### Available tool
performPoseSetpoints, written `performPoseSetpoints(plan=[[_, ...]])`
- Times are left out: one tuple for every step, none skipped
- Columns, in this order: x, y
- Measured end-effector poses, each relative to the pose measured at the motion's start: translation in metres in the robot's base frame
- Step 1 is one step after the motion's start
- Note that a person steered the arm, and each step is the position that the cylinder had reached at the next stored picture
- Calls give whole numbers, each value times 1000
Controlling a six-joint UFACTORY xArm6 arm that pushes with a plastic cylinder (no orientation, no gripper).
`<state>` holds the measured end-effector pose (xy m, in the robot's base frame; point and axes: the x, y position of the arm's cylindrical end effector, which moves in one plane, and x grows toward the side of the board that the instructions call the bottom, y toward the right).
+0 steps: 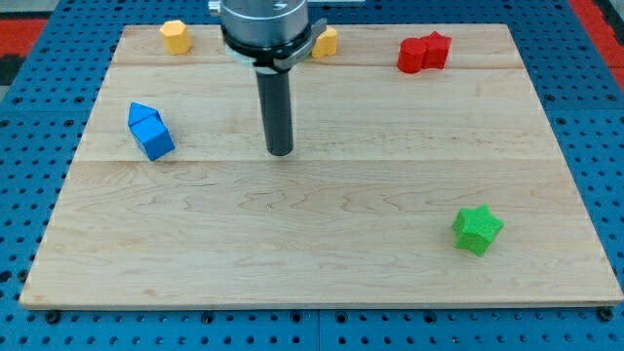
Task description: Slightly push the heart up
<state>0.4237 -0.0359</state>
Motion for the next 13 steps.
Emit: performPoseSetpoints(plan=[[-2, 8], [-3, 9], [-3, 9], [-3, 9], [-3, 9], [-13, 9], [-56, 18], [-62, 59], [-86, 50], [-87, 50], [-88, 50], [-88, 50], [-88, 54]])
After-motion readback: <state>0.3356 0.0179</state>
